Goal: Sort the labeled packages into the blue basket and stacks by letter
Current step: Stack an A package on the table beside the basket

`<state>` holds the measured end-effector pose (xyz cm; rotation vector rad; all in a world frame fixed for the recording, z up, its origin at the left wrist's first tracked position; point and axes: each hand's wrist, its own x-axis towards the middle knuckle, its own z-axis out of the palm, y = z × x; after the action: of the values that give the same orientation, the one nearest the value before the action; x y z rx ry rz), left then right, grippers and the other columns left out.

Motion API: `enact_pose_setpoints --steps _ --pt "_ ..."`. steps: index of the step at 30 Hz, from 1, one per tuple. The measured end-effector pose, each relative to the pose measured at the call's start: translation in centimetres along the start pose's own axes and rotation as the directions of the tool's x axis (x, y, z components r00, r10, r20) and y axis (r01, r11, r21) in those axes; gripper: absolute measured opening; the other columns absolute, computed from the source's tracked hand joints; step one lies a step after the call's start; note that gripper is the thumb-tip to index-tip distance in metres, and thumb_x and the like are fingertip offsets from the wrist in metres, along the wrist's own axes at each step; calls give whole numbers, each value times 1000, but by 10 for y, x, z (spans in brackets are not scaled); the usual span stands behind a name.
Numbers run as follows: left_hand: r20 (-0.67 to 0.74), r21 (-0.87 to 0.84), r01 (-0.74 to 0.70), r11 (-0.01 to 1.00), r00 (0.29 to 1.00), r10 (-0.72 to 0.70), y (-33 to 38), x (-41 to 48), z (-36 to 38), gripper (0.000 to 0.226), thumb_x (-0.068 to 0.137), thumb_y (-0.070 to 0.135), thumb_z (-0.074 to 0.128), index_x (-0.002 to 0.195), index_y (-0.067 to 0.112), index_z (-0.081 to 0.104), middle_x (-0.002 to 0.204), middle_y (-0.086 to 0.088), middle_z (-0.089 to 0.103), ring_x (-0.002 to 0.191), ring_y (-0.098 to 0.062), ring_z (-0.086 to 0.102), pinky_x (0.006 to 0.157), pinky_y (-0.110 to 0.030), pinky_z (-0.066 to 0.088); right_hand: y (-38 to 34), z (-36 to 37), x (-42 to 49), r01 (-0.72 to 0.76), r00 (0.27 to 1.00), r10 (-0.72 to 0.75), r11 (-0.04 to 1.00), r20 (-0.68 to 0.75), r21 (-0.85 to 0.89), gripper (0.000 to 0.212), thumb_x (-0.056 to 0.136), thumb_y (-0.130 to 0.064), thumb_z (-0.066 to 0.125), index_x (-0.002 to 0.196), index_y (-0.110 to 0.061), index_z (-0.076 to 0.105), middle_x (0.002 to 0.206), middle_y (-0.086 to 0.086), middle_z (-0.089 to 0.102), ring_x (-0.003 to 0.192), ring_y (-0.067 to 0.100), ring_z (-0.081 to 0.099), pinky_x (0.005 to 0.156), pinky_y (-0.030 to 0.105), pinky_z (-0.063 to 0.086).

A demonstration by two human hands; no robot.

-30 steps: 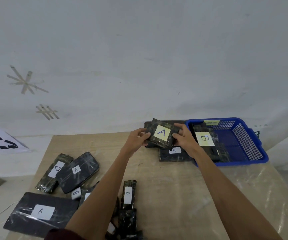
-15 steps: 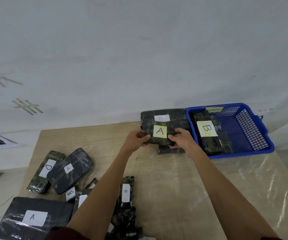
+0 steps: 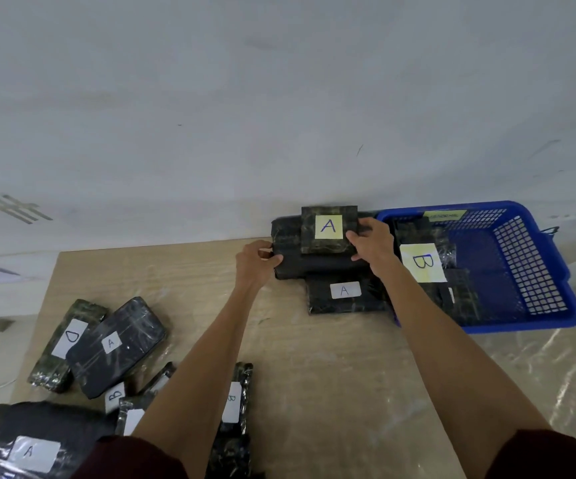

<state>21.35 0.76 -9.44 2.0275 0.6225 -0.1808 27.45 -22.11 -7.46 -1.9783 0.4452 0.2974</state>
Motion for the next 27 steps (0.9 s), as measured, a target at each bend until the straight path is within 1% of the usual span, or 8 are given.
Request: enact_pose_setpoints --steps 5,7,9,12,14,18,24,27 --pt "-1 1 19 1000 1000 -19 2 7 0 29 82 9 82 108 8 69 94 -12 74 87 -25 72 85 -41 61 -2 0 7 47 998 -49 996 -27 -70 40 92 -8 71 129 -2 57 94 8 68 74 20 65 50 23 56" --pt "8 -18 38 999 999 -38 1 8 -1 29 81 8 83 106 10 69 90 -11 74 86 -25 73 83 -43 62 0 4 5 88 995 -91 991 -32 -103 37 93 -10 70 126 -4 54 86 3 61 73 21 63 57 28 60" --pt "3 -35 38 999 999 -38 1 9 -1 28 80 7 83 104 10 69 88 -10 74 82 -23 73 83 -41 62 3 10 1 169 982 -185 955 -42 -242 30 95 -14 67 121 -10 51 101 7 58 89 26 62 71 38 58" --pt "6 -33 33 999 999 -33 1 9 0 29 81 8 83 106 8 68 89 -10 73 75 -18 70 81 -35 61 6 15 -9 274 943 -333 788 -8 -552 19 102 -22 57 117 -12 52 121 13 49 105 30 55 69 34 41" --pt "7 -39 35 999 999 -35 1 7 -1 28 82 8 82 106 9 68 89 -10 73 76 -18 70 80 -35 61 5 16 -15 323 930 -362 734 59 -598 28 103 -33 54 120 -11 53 124 15 45 111 32 52 69 34 40" --pt "4 -40 30 999 1000 -30 1 6 -1 27 81 9 82 105 10 68 88 -10 74 77 -20 72 80 -37 62 13 15 -20 362 927 -338 691 163 -626 64 91 -54 65 134 -10 46 132 16 38 123 33 43 78 36 46" --pt "-27 12 24 1000 999 -23 5 1 3 28 85 9 79 111 8 67 93 -11 72 75 -19 68 62 -20 52 7 21 -24 320 943 -294 672 156 -668 71 91 -54 66 140 -10 40 142 18 32 132 38 37 81 40 52" --pt "-40 61 19 998 999 -16 8 -1 6 28 87 8 76 114 6 67 97 -13 73 77 -21 68 65 -19 51 4 20 -27 313 947 -270 647 175 -695 71 94 -53 62 144 -10 35 148 20 28 136 39 34 83 41 52"
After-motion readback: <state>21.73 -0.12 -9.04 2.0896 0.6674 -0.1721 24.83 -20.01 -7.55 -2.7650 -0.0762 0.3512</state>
